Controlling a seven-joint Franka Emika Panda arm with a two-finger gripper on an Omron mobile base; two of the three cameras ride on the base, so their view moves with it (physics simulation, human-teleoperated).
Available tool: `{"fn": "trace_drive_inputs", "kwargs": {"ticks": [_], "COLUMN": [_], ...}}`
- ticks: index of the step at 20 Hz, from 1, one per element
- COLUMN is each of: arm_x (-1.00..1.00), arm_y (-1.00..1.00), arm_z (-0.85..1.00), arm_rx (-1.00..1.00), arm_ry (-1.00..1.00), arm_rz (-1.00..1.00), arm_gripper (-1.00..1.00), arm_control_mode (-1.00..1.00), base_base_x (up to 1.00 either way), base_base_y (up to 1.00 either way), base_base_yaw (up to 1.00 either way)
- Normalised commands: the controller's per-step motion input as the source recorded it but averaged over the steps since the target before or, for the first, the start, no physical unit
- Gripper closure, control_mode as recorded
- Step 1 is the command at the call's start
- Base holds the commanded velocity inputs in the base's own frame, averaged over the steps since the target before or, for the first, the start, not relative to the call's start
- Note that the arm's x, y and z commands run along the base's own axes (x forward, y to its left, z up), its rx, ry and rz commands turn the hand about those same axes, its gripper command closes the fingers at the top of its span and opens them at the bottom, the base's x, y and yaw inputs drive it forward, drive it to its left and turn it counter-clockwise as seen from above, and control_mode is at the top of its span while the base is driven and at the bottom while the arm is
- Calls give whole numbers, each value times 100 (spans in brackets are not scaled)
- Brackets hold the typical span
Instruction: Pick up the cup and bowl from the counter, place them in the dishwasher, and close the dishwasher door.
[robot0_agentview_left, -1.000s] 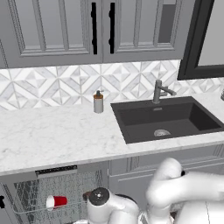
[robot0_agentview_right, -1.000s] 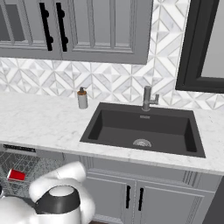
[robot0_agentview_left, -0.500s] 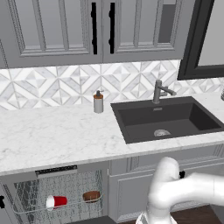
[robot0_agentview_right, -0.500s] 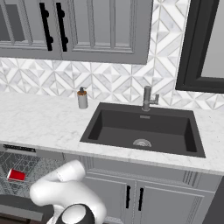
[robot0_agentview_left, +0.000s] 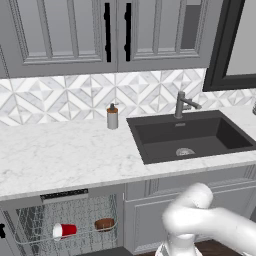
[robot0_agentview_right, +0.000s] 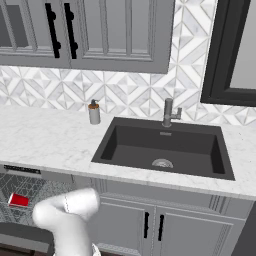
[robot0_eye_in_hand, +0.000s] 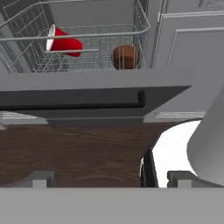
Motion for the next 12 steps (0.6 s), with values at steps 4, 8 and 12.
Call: {"fn": "trace_drive_inputs", "kwargs": {"ticks": [4,8,12], "arm_x": [0,13,53], "arm_y": [71,84,45], "arm_z": [-68,-84,-81], "arm_rx": [-9,-15,-10], "arm_ry": [-32,-28,-18], "arm_rz": [-4,-1,0], "arm_gripper": [-100,-100,-100], "arm_control_mode": [-100,-100,-100], "base_base_x": [0,0,0], "base_base_y": [0,0,0], "base_base_yaw": [0,0,0]}}
